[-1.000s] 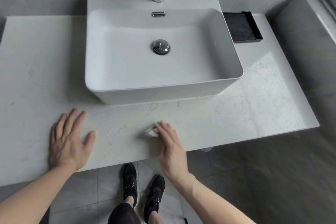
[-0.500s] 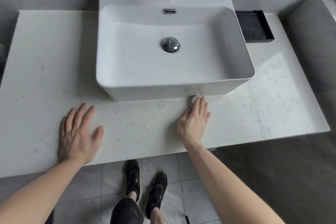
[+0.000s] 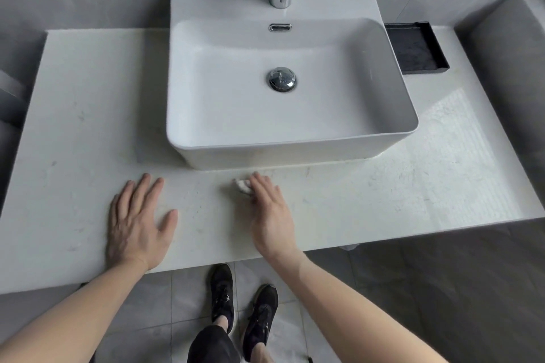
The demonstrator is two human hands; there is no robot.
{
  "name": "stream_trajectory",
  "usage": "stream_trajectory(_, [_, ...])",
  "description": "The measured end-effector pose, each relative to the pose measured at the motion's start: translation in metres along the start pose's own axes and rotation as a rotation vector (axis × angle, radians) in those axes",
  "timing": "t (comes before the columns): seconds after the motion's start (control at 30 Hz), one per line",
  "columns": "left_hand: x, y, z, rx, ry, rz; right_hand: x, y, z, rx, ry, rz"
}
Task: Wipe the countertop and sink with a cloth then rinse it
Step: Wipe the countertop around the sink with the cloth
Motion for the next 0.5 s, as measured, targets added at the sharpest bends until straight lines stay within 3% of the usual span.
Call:
stream_trajectory(0.17, [0.001, 0.0, 0.001, -0.001, -0.002, 0.005, -0.102, -0.003, -0.075, 0.193, 0.009, -0.368])
stream_trajectory(0.23, [0.001, 0.0, 0.001, -0.003, -0.002, 0.005, -0.129, -0.006, -0.105, 0.286, 0.085, -0.434])
stream_trajectory(0.37, [0.002, 0.0, 0.002, -0.007, -0.007, 0.008, -0.128, -0.004, -0.118, 0.261, 0.329, -0.343])
stream_trajectory(0.5, [0.002, -0.001, 0.001, -0.005, -0.016, 0.014, -0.074, -0.009, -0.081, 0.235, 0.294, -0.254])
Point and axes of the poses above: each hand's wrist, its own y-axis away from the middle knuckle, its own x-axis out of the palm, z = x × y, the point moved 6 cm from there along -y, towards the middle knuckle, and after that the axes turned 7 degrees about -y, right-handed, at the moved point
